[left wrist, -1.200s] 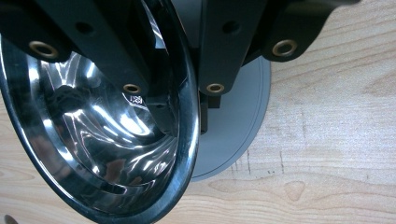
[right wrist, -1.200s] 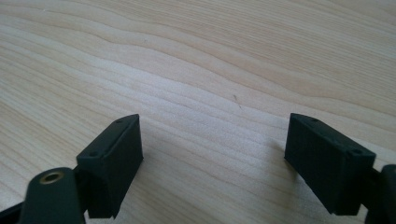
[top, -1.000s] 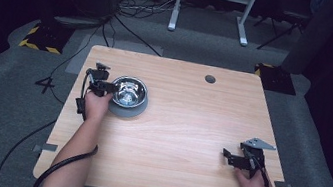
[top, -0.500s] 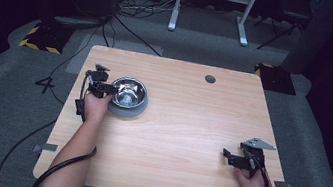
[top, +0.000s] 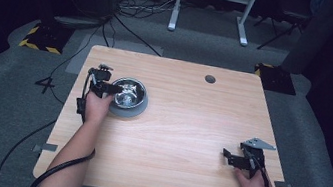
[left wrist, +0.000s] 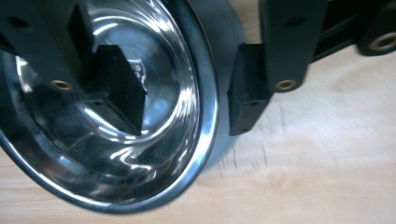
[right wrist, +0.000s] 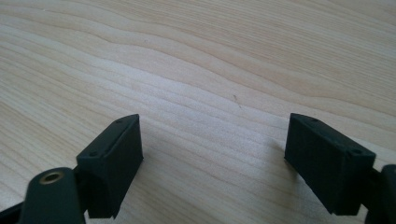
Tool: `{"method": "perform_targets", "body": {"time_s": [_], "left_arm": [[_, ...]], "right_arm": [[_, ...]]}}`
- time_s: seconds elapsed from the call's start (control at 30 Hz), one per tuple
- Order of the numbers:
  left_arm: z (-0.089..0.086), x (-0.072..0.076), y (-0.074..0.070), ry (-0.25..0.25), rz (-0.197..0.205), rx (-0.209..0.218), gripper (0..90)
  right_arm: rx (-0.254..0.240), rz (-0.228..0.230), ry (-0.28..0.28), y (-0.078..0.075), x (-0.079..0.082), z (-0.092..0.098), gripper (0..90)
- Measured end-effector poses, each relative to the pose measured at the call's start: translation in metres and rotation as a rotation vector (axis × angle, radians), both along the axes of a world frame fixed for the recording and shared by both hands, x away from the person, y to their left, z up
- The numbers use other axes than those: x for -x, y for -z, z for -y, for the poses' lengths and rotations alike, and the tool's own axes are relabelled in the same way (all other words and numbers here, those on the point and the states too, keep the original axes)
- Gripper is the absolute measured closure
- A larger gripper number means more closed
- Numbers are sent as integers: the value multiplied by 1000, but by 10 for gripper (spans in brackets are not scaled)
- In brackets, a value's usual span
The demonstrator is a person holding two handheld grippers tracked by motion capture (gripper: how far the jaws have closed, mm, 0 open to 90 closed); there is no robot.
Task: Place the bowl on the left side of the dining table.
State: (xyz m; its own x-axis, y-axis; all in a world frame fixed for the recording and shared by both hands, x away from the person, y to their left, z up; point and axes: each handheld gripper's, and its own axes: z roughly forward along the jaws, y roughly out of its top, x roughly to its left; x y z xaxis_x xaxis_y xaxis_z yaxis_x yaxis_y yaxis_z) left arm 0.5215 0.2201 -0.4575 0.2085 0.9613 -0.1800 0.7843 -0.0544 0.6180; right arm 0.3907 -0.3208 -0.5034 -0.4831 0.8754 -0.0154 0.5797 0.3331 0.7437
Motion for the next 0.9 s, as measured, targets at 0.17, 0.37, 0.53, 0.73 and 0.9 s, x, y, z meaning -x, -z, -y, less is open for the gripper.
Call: {"method": "perform_targets", "body": {"time_s": [0.17, 0.37, 0.53, 0.73, 0.9], "left_arm": [[3, 6, -11, 5, 65, -37, 391], [9, 21, -31, 35, 133, 3, 390], [12, 37, -47, 78, 168, 25, 388], [15, 61, -64, 136, 191, 61, 382], [14, 87, -77, 183, 220, 81, 382]], "right_arm": [[1, 1, -1, 0, 0, 0, 192], [0, 0, 0, 0, 0, 0, 192], [-1, 0, 0, 0, 0, 0, 192], [-4, -1, 5, 0, 0, 0, 193], [-2, 6, 0, 0, 0, 0, 193]]}}
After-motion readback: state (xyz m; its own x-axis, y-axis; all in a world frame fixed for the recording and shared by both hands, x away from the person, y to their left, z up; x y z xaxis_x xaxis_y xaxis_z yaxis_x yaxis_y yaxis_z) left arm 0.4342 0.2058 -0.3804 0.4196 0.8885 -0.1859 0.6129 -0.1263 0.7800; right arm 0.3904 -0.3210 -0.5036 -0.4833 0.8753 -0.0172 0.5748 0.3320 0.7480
